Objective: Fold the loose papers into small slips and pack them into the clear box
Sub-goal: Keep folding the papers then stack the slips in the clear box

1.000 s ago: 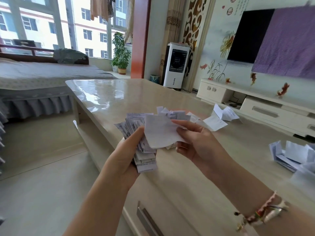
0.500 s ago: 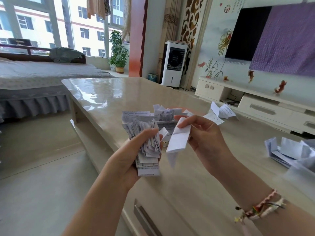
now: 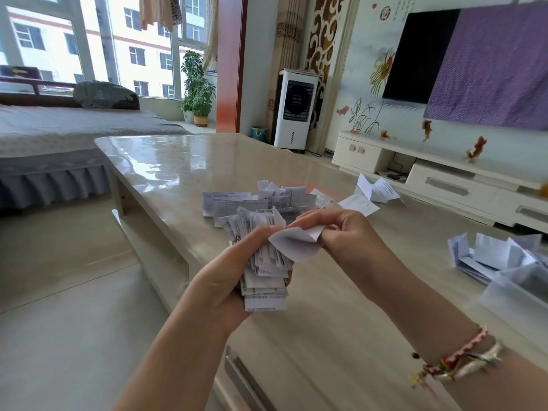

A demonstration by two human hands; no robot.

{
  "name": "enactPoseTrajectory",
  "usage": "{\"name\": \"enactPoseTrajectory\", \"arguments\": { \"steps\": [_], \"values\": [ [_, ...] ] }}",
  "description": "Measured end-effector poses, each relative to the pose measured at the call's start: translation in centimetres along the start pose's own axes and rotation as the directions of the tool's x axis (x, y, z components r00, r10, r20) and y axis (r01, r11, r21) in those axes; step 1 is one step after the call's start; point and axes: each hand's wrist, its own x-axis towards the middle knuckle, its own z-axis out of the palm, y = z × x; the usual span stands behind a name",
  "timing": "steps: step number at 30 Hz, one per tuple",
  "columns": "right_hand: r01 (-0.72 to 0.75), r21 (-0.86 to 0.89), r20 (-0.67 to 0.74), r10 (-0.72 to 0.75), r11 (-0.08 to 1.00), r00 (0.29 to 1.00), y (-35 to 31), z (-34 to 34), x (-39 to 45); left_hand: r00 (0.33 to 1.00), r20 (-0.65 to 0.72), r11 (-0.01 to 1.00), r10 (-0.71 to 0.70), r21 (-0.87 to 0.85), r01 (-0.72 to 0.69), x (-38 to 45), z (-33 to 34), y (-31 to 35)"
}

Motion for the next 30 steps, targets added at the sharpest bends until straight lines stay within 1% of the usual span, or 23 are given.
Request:
{"name": "enactPoseTrajectory", "arguments": {
  "steps": [1, 3, 5, 7, 9, 10, 11, 12, 13, 14, 15, 16, 17, 18, 19, 22, 24, 27, 30],
  "values": [
    [0.019, -0.024, -0.021, -0.020, 1.000, 1.000, -0.3, -0.1, -0.1, 1.000, -0.006, 1.000, 0.014, 0.017, -0.014, 0.0, 0.2, 0.0],
    [0.095, -0.104, -0.106, -0.106, 0.990, 0.989, -0.9, -0.2, -0.2, 0.998, -0.052, 0.998, 0.020, 0.061, -0.017, -0.1, 0.4, -0.1],
    [0.190, -0.152, -0.209, -0.219, 0.970, 0.953, -1.1, -0.3, -0.1, 0.996, -0.092, 0.999, -0.012, 0.046, 0.016, -0.2, 0.6, -0.2],
    [0.268, -0.085, -0.290, -0.281, 0.960, 0.915, -0.9, -0.5, 0.2, 0.993, -0.082, 0.995, -0.082, -0.067, 0.076, -0.2, 0.5, -0.3],
    [0.312, 0.005, -0.335, -0.292, 0.950, 0.896, -0.8, -0.5, 0.3, 0.988, 0.002, 0.969, -0.152, -0.196, 0.149, -0.2, 0.7, -0.4],
    [0.328, 0.017, -0.341, -0.303, 0.945, 0.890, -0.7, -0.4, 0.3, 0.983, 0.061, 0.950, -0.176, -0.251, 0.185, -0.3, 0.7, -0.4],
    [0.349, -0.005, -0.336, -0.330, 0.937, 0.882, -0.7, -0.2, 0.1, 0.976, 0.107, 0.934, -0.192, -0.285, 0.215, -0.4, 0.8, -0.3],
    [0.380, -0.062, -0.323, -0.379, 0.923, 0.867, -0.6, 0.0, -0.1, 0.970, 0.135, 0.926, -0.201, -0.296, 0.233, -0.4, 0.9, -0.4],
    [0.420, -0.160, -0.299, -0.449, 0.893, 0.842, -0.5, 0.1, -0.3, 0.968, 0.145, 0.927, -0.205, -0.290, 0.239, -0.3, 0.9, -0.4],
    [0.466, -0.290, -0.260, -0.537, 0.836, 0.802, -0.3, 0.1, -0.6, 0.968, 0.140, 0.930, -0.206, -0.278, 0.238, -0.3, 0.9, -0.4],
    [0.520, -0.420, -0.197, -0.634, 0.744, 0.747, -0.1, 0.1, -0.7, 0.970, 0.133, 0.935, -0.204, -0.269, 0.233, -0.4, 1.0, -0.4],
    [0.581, -0.508, -0.118, -0.719, 0.636, 0.684, 0.1, 0.0, -0.8, 0.971, 0.127, 0.937, -0.201, -0.264, 0.229, -0.4, 1.2, -0.4],
    [0.627, -0.543, -0.056, -0.770, 0.558, 0.636, 0.3, -0.1, -0.9, 0.972, 0.125, 0.939, -0.197, -0.262, 0.224, -0.4, 1.3, -0.4],
    [0.650, -0.550, -0.030, -0.790, 0.525, 0.613, 0.5, 0.0, -0.9, 0.973, 0.125, 0.940, -0.196, -0.258, 0.222, -0.4, 1.4, -0.5],
    [0.656, -0.548, -0.033, -0.796, 0.520, 0.604, 0.4, 0.0, -0.9, 0.973, 0.129, 0.940, -0.193, -0.259, 0.221, -0.4, 1.3, -0.6],
    [0.639, -0.561, -0.062, -0.796, 0.527, 0.602, 0.2, 0.3, -0.9, 0.975, 0.152, 0.937, -0.164, -0.284, 0.202, -0.2, 1.1, -0.8],
    [0.615, -0.605, -0.045, -0.792, 0.506, 0.608, -0.1, 0.3, -1.0, 0.981, 0.144, 0.942, -0.133, -0.288, 0.170, -0.2, 1.1, -0.8],
    [0.569, -0.614, -0.026, -0.735, 0.547, 0.678, -1.2, 0.5, -1.3, 0.991, 0.081, 0.957, -0.110, -0.262, 0.128, -0.3, 1.3, -0.8],
    [0.485, -0.628, -0.054, -0.656, 0.608, 0.753, -2.0, 0.5, -1.5, 0.995, 0.031, 0.959, -0.094, -0.265, 0.099, -0.3, 1.2, -0.8]
  ]
}}
